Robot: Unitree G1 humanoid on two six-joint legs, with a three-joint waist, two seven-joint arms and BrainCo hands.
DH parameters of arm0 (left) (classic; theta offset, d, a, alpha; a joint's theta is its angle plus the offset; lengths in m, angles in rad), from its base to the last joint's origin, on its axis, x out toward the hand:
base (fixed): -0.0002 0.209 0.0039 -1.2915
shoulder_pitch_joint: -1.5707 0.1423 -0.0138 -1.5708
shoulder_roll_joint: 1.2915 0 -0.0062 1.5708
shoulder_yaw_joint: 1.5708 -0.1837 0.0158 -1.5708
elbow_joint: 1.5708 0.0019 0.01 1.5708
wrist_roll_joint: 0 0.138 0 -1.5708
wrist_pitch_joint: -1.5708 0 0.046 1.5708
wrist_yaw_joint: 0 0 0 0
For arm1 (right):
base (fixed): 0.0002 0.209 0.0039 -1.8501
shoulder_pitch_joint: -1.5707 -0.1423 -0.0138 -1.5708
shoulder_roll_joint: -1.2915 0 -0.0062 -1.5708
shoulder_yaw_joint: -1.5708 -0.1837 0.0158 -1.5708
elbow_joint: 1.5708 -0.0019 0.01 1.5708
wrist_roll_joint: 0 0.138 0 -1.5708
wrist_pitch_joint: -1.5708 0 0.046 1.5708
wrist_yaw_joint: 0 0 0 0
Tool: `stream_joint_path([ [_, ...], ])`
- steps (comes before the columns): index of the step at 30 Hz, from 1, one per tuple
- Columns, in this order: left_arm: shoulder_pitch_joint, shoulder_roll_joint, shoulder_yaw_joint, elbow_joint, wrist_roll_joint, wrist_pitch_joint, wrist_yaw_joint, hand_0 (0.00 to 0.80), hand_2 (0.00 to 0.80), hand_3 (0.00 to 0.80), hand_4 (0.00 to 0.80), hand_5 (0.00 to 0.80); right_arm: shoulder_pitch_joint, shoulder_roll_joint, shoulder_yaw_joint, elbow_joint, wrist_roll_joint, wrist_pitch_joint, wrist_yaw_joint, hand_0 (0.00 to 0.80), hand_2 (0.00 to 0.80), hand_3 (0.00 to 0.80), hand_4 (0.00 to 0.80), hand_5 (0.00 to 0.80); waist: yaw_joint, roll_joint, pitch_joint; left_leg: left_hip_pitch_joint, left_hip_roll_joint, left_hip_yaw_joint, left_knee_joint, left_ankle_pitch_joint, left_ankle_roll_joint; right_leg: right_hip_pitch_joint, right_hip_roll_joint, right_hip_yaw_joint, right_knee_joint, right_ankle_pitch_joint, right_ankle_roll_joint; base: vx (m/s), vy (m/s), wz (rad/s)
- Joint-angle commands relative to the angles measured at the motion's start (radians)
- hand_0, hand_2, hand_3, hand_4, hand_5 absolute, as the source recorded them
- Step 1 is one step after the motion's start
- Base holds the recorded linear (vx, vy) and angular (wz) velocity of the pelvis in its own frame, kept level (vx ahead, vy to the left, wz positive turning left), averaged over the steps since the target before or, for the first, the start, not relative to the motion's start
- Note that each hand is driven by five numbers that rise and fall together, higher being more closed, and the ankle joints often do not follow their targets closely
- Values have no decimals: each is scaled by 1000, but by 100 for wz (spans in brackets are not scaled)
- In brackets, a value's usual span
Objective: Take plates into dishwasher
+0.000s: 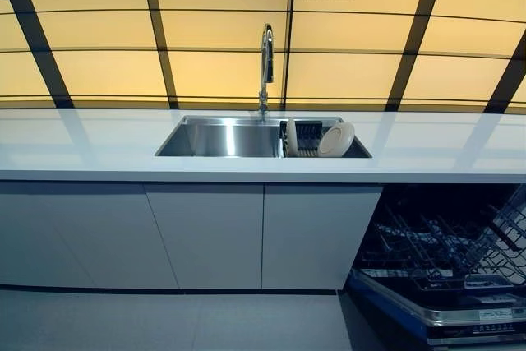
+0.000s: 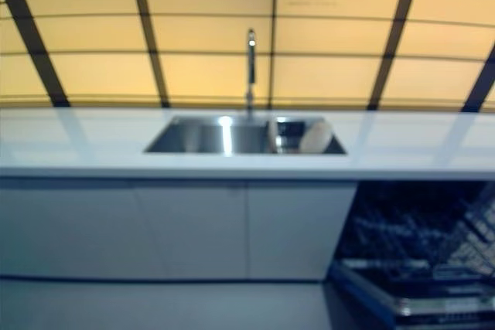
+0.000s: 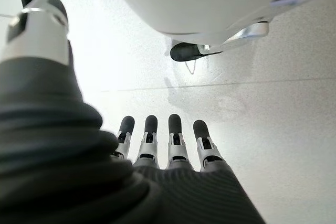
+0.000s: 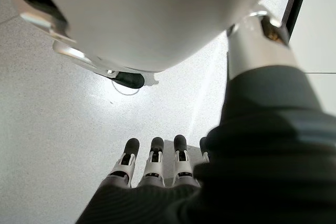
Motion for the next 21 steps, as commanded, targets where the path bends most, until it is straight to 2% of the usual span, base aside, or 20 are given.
stream_joint_path([
  [1, -77, -38, 15, 50, -8, -15, 27, 0, 0, 0, 0, 0, -59, 10, 13, 28, -9, 2, 5, 0, 0, 0, 0, 0, 18, -16, 54, 5, -122, -9, 16, -28, 116, -13, 69, -5, 26, 25, -38, 0, 0, 0],
  [4, -80, -36, 18, 52, -15, -26, 13, 0, 0, 0, 0, 0, -62, 11, 16, 23, -4, 5, 6, 0, 0, 0, 0, 0, 17, -19, 55, 5, -122, -9, 16, -28, 116, -16, 71, -3, 27, 25, -39, 0, 0, 0],
  [9, -86, -37, 3, 52, 28, 6, -67, 0, 0, 0, 0, 0, -61, 15, 18, 11, -1, 14, 18, 0, 0, 0, 0, 0, 15, -22, 54, 8, -120, -7, 13, -30, 117, -13, 74, -1, 24, 24, -39, 0, 0, 0],
  [12, -90, -36, -11, 52, 29, 34, -68, 0, 0, 0, 0, 0, -61, 15, 25, 6, -19, 7, 45, 0, 0, 0, 0, 0, 10, -20, 54, 9, -120, -3, 13, -29, 117, -13, 76, 3, 24, 24, -40, 0, 0, 0],
  [21, -100, -34, -18, 56, 38, 50, -67, 0, 0, 0, 0, 0, -67, 11, 47, -11, -29, -3, 67, 0, 0, 0, 0, 0, 10, -18, 61, 6, -120, -4, 14, -27, 117, -15, 77, 1, 25, 24, -42, 0, 0, 0],
])
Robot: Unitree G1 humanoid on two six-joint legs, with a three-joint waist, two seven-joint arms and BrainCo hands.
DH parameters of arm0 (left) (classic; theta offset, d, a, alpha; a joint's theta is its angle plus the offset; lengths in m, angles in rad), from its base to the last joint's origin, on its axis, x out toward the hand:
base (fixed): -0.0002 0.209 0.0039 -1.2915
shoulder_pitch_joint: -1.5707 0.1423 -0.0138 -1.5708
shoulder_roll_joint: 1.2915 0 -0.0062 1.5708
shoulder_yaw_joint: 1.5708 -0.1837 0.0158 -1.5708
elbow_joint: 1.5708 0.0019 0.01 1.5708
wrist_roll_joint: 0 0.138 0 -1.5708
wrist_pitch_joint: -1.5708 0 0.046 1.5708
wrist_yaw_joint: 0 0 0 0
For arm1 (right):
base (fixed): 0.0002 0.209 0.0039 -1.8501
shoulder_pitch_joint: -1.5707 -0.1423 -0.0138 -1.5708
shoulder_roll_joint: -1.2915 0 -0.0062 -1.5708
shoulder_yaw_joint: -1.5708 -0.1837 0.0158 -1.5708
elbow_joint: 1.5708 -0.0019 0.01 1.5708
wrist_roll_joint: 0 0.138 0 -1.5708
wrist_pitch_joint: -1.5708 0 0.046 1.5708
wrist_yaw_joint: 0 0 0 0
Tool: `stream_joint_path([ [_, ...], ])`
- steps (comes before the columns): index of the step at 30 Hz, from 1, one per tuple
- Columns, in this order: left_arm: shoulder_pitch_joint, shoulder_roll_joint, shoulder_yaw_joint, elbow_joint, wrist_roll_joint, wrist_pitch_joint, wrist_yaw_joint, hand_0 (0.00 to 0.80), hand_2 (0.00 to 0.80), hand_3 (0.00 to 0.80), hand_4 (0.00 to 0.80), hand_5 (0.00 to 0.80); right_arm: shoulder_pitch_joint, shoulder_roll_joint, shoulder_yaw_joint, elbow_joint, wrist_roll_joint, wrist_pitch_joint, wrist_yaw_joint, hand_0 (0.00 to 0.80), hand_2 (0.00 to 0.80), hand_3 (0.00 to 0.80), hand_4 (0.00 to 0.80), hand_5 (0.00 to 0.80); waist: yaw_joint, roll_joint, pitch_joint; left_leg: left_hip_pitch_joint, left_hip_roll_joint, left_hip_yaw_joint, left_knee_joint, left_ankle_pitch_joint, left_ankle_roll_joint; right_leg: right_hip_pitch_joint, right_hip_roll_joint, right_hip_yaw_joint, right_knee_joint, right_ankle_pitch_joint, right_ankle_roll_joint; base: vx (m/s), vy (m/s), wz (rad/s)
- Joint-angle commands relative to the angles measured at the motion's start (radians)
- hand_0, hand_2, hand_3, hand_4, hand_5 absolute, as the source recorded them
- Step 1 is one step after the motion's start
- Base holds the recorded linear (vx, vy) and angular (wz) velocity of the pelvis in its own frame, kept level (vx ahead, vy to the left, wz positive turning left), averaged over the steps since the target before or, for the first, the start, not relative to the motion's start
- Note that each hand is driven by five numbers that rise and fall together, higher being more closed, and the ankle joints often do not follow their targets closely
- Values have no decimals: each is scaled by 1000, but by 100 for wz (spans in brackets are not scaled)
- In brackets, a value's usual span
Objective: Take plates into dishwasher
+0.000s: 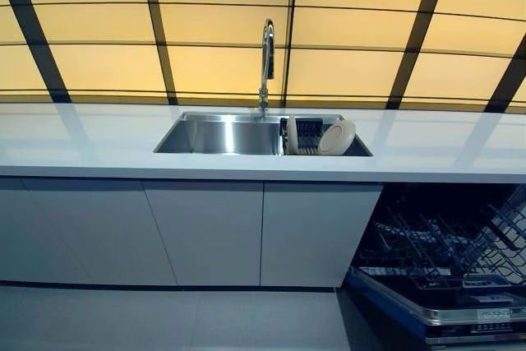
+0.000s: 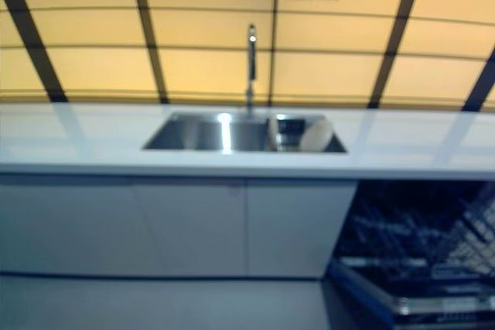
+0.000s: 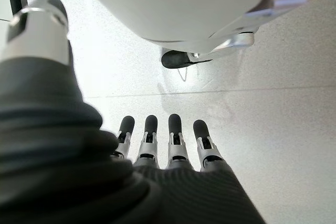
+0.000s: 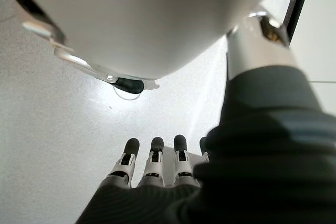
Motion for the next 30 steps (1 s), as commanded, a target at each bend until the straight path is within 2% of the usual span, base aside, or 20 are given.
stream_joint_path([
  [1, -89, -44, -13, 56, 33, 0, -7, 0, 0, 0, 0, 0, -63, 12, 42, 13, -16, -5, 18, 0, 0, 0, 0, 0, 10, -12, 48, 19, -120, -3, 14, -27, 117, -8, 76, 1, 25, 25, -42, 0, 0, 0],
  [4, -86, -44, -15, 54, 38, -5, -18, 0, 0, 0, 0, 0, -61, 12, 50, 8, -26, -29, 26, 0, 0, 0, 0, 0, 12, -12, 50, 17, -120, -6, 13, -26, 116, -7, 76, -1, 23, 23, -42, 0, 0, 0],
  [6, -81, -44, -14, 53, 44, -7, -19, 0, 0, 0, 0, 0, -59, 12, 56, 3, -13, -72, 49, 0, 0, 0, 0, 0, 14, -12, 50, 17, -120, -7, 13, -26, 116, -7, 75, -4, 24, 23, -42, 15, -1, 2],
  [8, -81, -41, -15, 46, 58, -3, -23, 0, 0, 0, 0, 0, -62, 8, 60, -25, 41, -127, 114, 0, 0, 0, 0, 0, 19, -16, 51, 15, -121, -10, 14, -25, 115, -7, 74, -7, 24, 24, -41, 29, -19, 6],
  [10, -79, -33, -16, 39, 70, 0, -27, 0, 0, 0, 0, 0, -66, -2, 61, -71, 77, -145, 162, 0, 0, 0, 0, 0, 22, -19, 53, 15, -121, -12, 15, -25, 115, -7, 73, -9, 25, 25, -40, 13, -52, 5],
  [11, -77, -18, -20, 29, 91, 10, -35, 0, 0, 0, 0, 0, -76, -25, 69, -146, 84, -172, 201, 0, 0, 0, 0, 0, 26, -28, 55, 11, -121, -14, 19, -24, 114, -9, 73, -10, 27, 25, -39, 3, -91, 5],
  [15, -71, 18, -32, 10, 140, 16, -56, 0, 0, 0, 0, 0, -107, -92, 76, -316, 138, -207, 253, 0, 0, 0, 0, 0, 35, -42, 59, 8, -118, -11, 20, -23, 114, -13, 75, -15, 26, 29, -39, -3, -84, 6],
  [16, -67, 32, -37, 4, 158, 7, -66, 0, 0, 0, 0, 0, -131, -137, 69, -395, 149, -223, 279, 0, 0, 0, 0, 0, 38, -48, 60, 8, -115, -7, 20, -25, 114, -14, 76, -14, 25, 30, -38, -6, -57, 2],
  [17, -67, 32, -37, 4, 158, 7, -66, 0, 0, 0, 0, 0, -131, -138, 69, -395, 150, -222, 279, 0, 0, 0, 0, 0, 38, -48, 60, 8, -115, -7, 20, -25, 114, -14, 76, -14, 25, 30, -38, -5, -68, 0],
  [19, -67, 44, -43, 1, 180, -4, -79, 0, 0, 0, 0, 0, -175, -204, 50, -459, 183, -246, 314, 0, 0, 0, 0, 0, 42, -54, 59, 11, -111, 0, 17, -29, 113, -14, 77, -13, 21, 32, -36, 20, -46, -1],
  [21, -59, 49, -50, 0, 204, -8, -87, 0, 0, 0, 0, 0, -237, -256, 23, -508, 226, -225, 374, 0, 0, 0, 0, 0, 44, -55, 55, 20, -107, 4, 12, -33, 110, -8, 77, -13, 17, 32, -35, 67, -32, 2],
  [22, -49, 53, -51, 1, 227, -10, -92, 0, 0, 0, 0, 0, -286, -295, 6, -569, 268, -185, 425, 0, 0, 0, 0, 0, 45, -57, 51, 26, -104, 9, 9, -37, 106, -4, 77, -13, 14, 31, -34, 61, -25, 2],
  [27, -44, 68, -63, -6, 254, 3, -103, 0, 0, 0, 0, 0, -389, -349, -7, -633, 308, -128, 466, 0, 0, 0, 0, 0, 51, -60, 47, 32, -99, 13, 7, -39, 101, 0, 75, -16, 15, 30, -33, 50, -38, -1],
  [28, -47, 83, -73, -6, 265, 7, -114, 0, 0, 0, 0, 0, -490, -375, -5, -668, 372, -64, 499, 0, 0, 0, 0, 0, 60, -60, 50, 33, -95, 13, 8, -38, 99, 4, 75, -25, 22, 23, -37, 41, -46, 2],
  [30, -45, 90, -70, -8, 262, 9, -115, 0, 0, 0, 0, 0, -536, -387, -9, -698, 428, -26, 508, 0, 0, 0, 0, 0, 64, -60, 50, 36, -91, 10, 9, -39, 100, 6, 77, -30, 35, 12, -41, 60, -49, 4],
])
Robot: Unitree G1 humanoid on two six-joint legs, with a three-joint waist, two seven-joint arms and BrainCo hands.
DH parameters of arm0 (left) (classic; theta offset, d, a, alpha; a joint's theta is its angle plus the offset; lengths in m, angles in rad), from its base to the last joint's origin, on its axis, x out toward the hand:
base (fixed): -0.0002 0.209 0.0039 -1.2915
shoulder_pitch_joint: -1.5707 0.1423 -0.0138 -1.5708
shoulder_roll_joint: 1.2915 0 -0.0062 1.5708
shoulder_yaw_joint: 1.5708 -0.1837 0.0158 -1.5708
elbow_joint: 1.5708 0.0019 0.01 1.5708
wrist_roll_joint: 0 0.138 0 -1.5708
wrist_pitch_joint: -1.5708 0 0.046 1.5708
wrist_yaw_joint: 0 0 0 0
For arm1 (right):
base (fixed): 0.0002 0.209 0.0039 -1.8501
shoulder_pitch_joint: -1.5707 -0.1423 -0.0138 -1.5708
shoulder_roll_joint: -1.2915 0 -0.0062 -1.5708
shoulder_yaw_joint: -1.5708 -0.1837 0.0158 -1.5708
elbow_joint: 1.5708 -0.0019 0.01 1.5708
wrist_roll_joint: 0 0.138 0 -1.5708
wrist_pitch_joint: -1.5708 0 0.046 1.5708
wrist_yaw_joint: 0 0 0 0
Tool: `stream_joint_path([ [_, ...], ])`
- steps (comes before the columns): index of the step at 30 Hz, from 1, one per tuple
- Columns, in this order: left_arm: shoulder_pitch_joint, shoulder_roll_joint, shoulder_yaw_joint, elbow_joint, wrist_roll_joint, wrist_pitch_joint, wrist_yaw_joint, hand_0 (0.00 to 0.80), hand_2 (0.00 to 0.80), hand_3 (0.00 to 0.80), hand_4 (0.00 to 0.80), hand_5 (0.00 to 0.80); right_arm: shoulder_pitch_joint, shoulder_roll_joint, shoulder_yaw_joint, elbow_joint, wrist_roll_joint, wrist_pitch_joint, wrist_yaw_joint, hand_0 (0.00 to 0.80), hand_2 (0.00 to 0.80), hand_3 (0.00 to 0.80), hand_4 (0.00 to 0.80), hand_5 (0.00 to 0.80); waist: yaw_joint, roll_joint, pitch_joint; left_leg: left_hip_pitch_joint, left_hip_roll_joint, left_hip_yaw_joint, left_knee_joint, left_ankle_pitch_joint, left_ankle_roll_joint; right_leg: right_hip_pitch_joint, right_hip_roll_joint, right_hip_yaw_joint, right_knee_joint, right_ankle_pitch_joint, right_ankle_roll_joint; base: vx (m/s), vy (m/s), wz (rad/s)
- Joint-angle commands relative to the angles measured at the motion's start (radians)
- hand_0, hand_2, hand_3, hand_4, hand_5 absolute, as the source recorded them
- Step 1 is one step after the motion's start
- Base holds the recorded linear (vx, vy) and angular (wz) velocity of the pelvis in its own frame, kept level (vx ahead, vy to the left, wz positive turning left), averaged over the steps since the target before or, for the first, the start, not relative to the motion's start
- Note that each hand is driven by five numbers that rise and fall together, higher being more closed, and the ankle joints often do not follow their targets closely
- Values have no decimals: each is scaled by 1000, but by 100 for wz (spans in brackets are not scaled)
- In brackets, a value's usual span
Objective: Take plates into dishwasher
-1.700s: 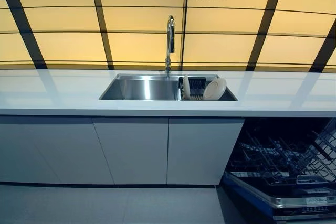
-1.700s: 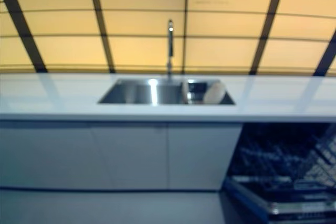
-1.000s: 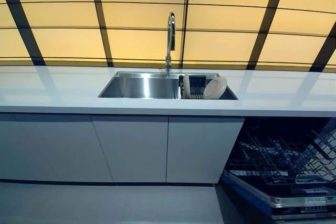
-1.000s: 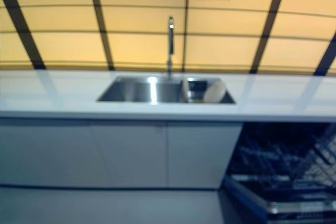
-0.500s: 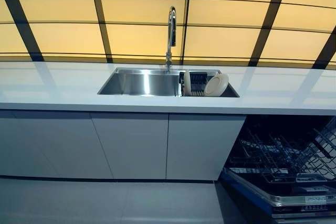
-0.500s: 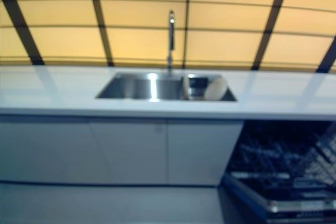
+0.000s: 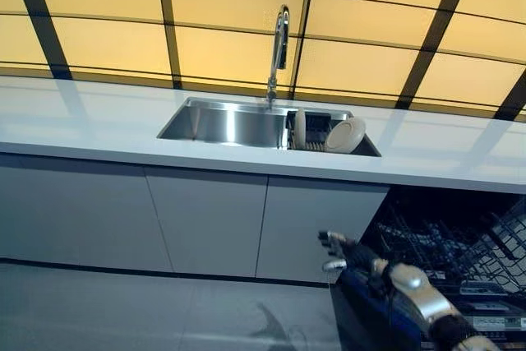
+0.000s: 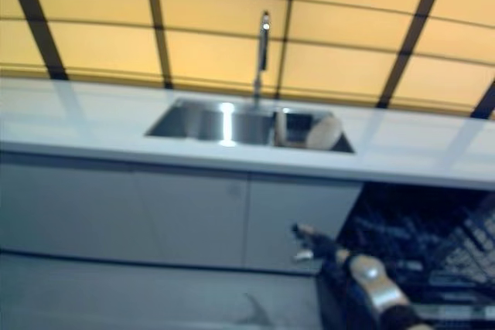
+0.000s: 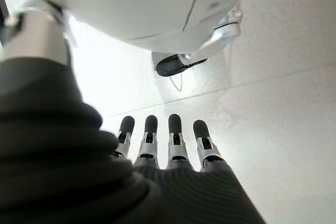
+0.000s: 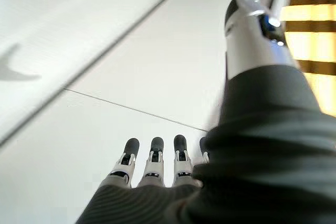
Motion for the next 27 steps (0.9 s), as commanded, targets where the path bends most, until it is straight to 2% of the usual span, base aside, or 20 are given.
stream_joint_path([
  [1, -46, 25, -56, 57, 46, 8, -14, 0, 0, 0, 0, 0, -151, -43, -24, -76, 158, 40, 26, 0, 0, 0, 0, 0, 35, -3, 7, 24, -87, 27, 8, -47, 105, -22, 78, -7, 54, -3, -52, 66, -35, 2],
  [6, -30, 32, -14, 65, 28, 3, 2, 0, 0, 0, 0, 0, -147, -45, -102, -202, 250, 32, -3, 0, 0, 0, 0, 0, 27, -9, 11, 21, -81, 1, 83, -74, 108, -27, 84, -2, 126, -48, -76, 89, -37, 7],
  [8, -23, 28, 15, 72, 11, -5, 10, 0, 0, 0, 0, 0, -127, -46, -141, -253, 291, 30, 15, 0, 0, 0, 0, 0, 25, -25, 17, 0, -77, 5, 181, -111, 102, -28, 77, -8, 139, -59, -93, 58, -72, 15],
  [9, -23, 22, 31, 79, 10, -10, 11, 0, 0, 0, 0, 0, -115, -49, -161, -266, 290, 21, 33, 0, 0, 0, 0, 0, 28, -41, 26, -44, -76, 10, 294, -129, 95, -25, 70, -11, 142, -61, -108, 31, -92, 15],
  [11, -17, 8, 52, 94, 0, -37, 19, 0, 0, 0, 0, 0, -107, -55, -162, -271, 277, 3, 49, 0, 0, 0, 0, 0, 42, -61, 54, -189, -91, 8, 538, -69, 87, -18, 67, -3, 147, -57, -136, 26, -91, 17],
  [12, -15, 6, 59, 94, -6, -39, 19, 0, 0, 0, 0, 0, -106, -57, -160, -273, 274, 1, 51, 0, 0, 0, 0, 0, 44, -61, 58, -217, -91, 8, 573, -50, 86, -17, 70, 0, 149, -55, -141, 75, -32, 16],
  [13, -13, 4, 71, 93, -17, -43, 17, 0, 0, 0, 0, 0, -105, -59, -155, -273, 266, -7, 55, 0, 0, 0, 0, 0, 55, -51, 70, -281, -96, 16, 586, 0, 79, -5, 86, 18, 149, -57, -145, 149, 28, -6],
  [15, -10, 5, 77, 94, -25, -50, 22, 0, 0, 0, 0, 0, -120, -58, -138, -267, 265, -11, 43, 0, 0, 0, 0, 0, 77, -24, 81, -318, -102, 16, 495, 75, 58, 23, 117, 50, 140, -66, -139, 224, 62, -25],
  [17, 1, 7, 65, 87, -40, -53, 30, 0, 0, 0, 0, 0, -153, -61, -113, -256, 280, -6, 23, 0, 0, 0, 0, 0, 103, 9, 87, -340, -72, 21, 349, 176, 29, 59, 149, 69, 129, -83, -135, 306, 74, -50],
  [18, 4, 7, 60, 86, -45, -52, 33, 0, 0, 0, 0, 0, -162, -64, -105, -251, 287, -6, 20, 0, 0, 0, 0, 0, 114, 16, 91, -338, -70, 19, 290, 213, 18, 78, 155, 78, 127, -93, -134, 524, 103, -61],
  [19, 22, 6, 47, 79, -68, -59, 43, 0, 0, 0, 0, 0, -186, -81, -84, -251, 310, -1, 18, 0, 0, 0, 0, 0, 150, 34, 86, -375, -74, -8, 153, 288, 5, 137, 175, 132, 120, -119, -133, 488, 82, -98],
  [20, 28, 6, 45, 78, -75, -62, 44, 0, 0, 0, 0, 0, -189, -86, -81, -255, 316, 1, 20, 0, 0, 0, 0, 0, 158, 32, 85, -377, -83, -15, 134, 301, 6, 155, 173, 147, 123, -134, -133, 456, 83, -95],
  [21, 36, 8, 45, 76, -81, -68, 42, 0, 0, 0, 0, 0, -191, -93, -80, -265, 323, 3, 23, 0, 0, 0, 0, 0, 162, 34, 82, -383, -88, -20, 140, 298, 10, 165, 173, 162, 125, -145, -134, 274, 78, -64],
  [22, 39, 14, 55, 76, -98, -69, 33, 0, 0, 0, 0, 0, -195, -96, -78, -272, 344, -1, 37, 0, 0, 0, 0, 0, 157, 26, 63, -370, -97, 6, 153, 216, 37, 168, 151, 172, 135, -159, -123, 265, 109, 10],
  [23, 34, 18, 62, 80, -109, -71, 30, 0, 0, 0, 0, 0, -190, -91, -83, -277, 357, -3, 41, 0, 0, 0, 0, 0, 153, 21, 51, -369, -98, 26, 182, 176, 50, 169, 132, 163, 145, -169, -114, 225, 102, 23],
  [24, 32, 19, 63, 80, -113, -71, 29, 0, 0, 0, 0, 0, -188, -89, -86, -278, 357, -5, 40, 0, 0, 0, 0, 0, 152, 19, 48, -371, -100, 29, 192, 165, 54, 170, 127, 160, 148, -173, -112, 162, 78, 3],
  [25, 25, 22, 69, 80, -119, -73, 31, 0, 0, 0, 0, 0, -182, -82, -93, -280, 356, -11, 43, 0, 0, 0, 0, 0, 151, 14, 37, -371, -99, 43, 215, 130, 63, 175, 106, 143, 154, -182, -101, 226, 77, -17],
  [26, 12, 22, 64, 72, -118, -61, 33, 0, 0, 0, 0, 0, -175, -67, -106, -275, 367, -24, 47, 0, 0, 0, 0, 0, 152, 9, 18, -361, -92, 69, 236, 87, 80, 176, 73, 97, 174, -191, -80, 228, 74, -13],
  [27, 11, 23, 63, 70, -117, -61, 34, 0, 0, 0, 0, 0, -175, -65, -107, -274, 368, -24, 47, 0, 0, 0, 0, 0, 152, 8, 16, -359, -92, 71, 238, 83, 81, 175, 69, 90, 177, -192, -77, 265, 73, -12],
])
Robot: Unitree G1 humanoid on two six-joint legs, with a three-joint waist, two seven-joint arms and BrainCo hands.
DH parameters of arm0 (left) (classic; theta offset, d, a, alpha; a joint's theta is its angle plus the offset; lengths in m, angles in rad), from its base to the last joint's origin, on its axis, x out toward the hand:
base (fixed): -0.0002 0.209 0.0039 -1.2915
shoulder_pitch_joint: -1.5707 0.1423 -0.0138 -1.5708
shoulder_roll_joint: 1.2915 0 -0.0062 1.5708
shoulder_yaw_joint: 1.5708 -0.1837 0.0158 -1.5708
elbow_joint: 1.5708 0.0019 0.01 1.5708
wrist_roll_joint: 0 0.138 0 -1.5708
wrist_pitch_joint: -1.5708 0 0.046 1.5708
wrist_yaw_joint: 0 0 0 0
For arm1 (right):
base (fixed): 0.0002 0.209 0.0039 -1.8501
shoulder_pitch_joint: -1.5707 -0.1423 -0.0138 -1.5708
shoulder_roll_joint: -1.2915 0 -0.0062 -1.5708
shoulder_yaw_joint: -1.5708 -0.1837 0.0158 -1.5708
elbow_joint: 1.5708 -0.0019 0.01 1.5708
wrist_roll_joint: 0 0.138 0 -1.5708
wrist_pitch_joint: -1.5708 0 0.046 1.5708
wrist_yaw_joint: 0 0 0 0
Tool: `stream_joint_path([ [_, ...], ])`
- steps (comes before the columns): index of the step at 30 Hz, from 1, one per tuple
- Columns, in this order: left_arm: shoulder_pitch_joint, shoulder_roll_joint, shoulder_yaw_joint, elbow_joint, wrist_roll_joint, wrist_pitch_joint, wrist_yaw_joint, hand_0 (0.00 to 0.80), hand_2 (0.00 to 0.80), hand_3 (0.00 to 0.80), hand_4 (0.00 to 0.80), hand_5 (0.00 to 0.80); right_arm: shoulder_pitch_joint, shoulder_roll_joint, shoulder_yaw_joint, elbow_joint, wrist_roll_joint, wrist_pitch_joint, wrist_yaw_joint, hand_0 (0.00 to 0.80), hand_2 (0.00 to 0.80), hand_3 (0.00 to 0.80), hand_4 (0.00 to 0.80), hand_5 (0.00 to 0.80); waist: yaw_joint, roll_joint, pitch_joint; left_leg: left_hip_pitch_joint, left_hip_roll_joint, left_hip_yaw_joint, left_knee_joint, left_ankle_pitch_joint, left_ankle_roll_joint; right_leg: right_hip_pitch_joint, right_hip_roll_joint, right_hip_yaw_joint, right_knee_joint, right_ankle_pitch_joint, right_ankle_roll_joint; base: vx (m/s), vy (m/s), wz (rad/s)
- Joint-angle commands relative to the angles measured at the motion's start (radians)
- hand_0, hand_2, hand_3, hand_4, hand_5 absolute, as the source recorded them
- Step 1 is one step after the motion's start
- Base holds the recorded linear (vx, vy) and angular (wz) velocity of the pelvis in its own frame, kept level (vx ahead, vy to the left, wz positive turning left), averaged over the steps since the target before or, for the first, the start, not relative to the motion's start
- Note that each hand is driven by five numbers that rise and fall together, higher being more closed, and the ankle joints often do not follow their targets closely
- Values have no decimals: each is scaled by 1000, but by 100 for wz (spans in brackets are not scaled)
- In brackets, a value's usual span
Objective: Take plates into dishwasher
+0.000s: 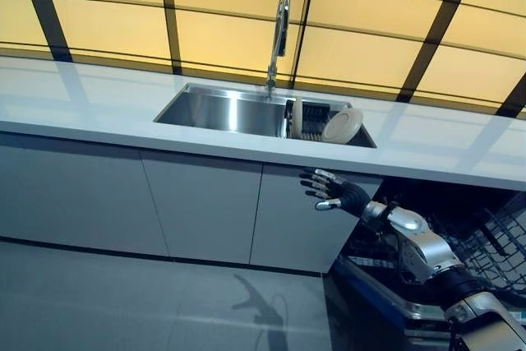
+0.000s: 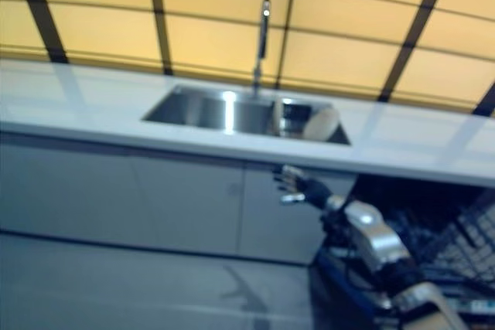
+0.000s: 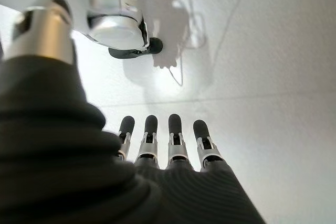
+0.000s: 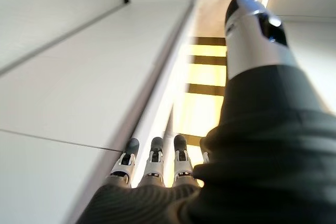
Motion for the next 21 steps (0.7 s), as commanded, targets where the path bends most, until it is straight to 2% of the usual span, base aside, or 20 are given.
stream_joint_path([
  [1, -33, 7, -34, 29, -12, -1, 16, 0, 0, 0, 0, 0, -54, -4, -52, -34, 66, -82, 14, 0, 0, 0, 0, 0, 23, -4, -89, -74, -35, 35, -61, 86, 22, 101, -84, -63, 11, 43, 87, 194, 50, -17],
  [4, -50, 18, -45, 21, -10, 10, 14, 0, 0, 0, 0, 0, -48, -8, -77, -49, 66, -89, 7, 0, 0, 0, 0, 0, 22, -11, -112, -66, -41, 29, -55, 72, 27, 94, -107, -95, 25, 63, 100, 197, 65, -10],
  [9, -56, 23, -45, 27, -3, 16, 9, 0, 0, 0, 0, 0, -64, -37, -111, -36, 103, -105, 11, 0, 0, 0, 0, 0, 29, -31, -136, -73, -70, 15, -27, 37, 46, 96, -137, -100, 41, 104, 118, 141, 76, 3],
  [13, -59, 25, -45, 41, 2, 14, 3, 0, 0, 0, 0, 0, -79, -51, -133, -17, 134, -129, -10, 0, 0, 0, 0, 0, 38, -47, -154, -80, -102, 23, -21, 18, 87, 95, -167, -96, 152, 198, 154, 123, 120, -5],
  [14, -64, 28, -47, 51, 12, 11, 1, 0, 0, 0, 0, 0, -65, -48, -151, -17, 132, -141, -28, 0, 0, 0, 0, 0, 36, -43, -160, -60, -122, 22, -43, 11, 113, 63, -177, -87, 320, 328, 178, 111, 144, -3],
  [15, -65, 28, -47, 53, 14, 12, 0, 0, 0, 0, 0, 0, -63, -48, -153, -19, 132, -142, -32, 0, 0, 0, 0, 0, 36, -43, -161, -57, -125, 22, -46, 10, 116, 50, -179, -83, 343, 338, 182, 173, 205, -11],
  [16, -70, 30, -46, 61, 23, 14, -1, 0, 0, 0, 0, 0, -50, -45, -163, -26, 130, -148, -41, 0, 0, 0, 0, 0, 20, -27, -156, -26, -127, 13, -63, 5, 123, -23, -176, -76, 464, 402, 192, 247, 247, -5],
  [17, -71, 37, -40, 61, 31, 21, 1, 0, 0, 0, 0, 0, -42, -53, -172, -24, 144, -152, -46, 0, 0, 0, 0, 0, -16, 2, -133, 44, -116, -3, -83, -12, 126, -183, -179, -89, 632, 422, 188, 253, 243, 3],
  [18, -71, 38, -39, 60, 31, 23, 2, 0, 0, 0, 0, 0, -43, -57, -172, -22, 148, -153, -47, 0, 0, 0, 0, 0, -19, 8, -133, 49, -110, -4, -86, -11, 125, -200, -176, -90, 636, 428, 186, 248, 185, 47],
  [19, -70, 41, -37, 56, 26, 26, 3, 0, 0, 0, 0, 0, -51, -73, -173, -8, 162, -155, -49, 0, 0, 0, 0, 0, -37, 17, -118, 89, -107, -17, -96, -19, 123, -280, -182, -101, 629, 423, 176, 267, 7, 73],
  [20, -67, 46, -35, 49, 33, 26, -4, 0, 0, 0, 0, 0, -74, -107, -182, 15, 198, -153, -63, 0, 0, 0, 0, 0, -67, 21, -96, 155, -108, -43, -118, -34, 115, -380, -185, -132, 521, 380, 160, 396, -77, 63],
  [21, -68, 50, -43, 49, 39, 21, -8, 0, 0, 0, 0, 0, -89, -129, -197, 24, 227, -143, -74, 0, 0, 0, 0, 0, -86, 12, -83, 193, -118, -70, -128, -59, 111, -414, -181, -139, 415, 360, 157, 346, -131, 33],
])
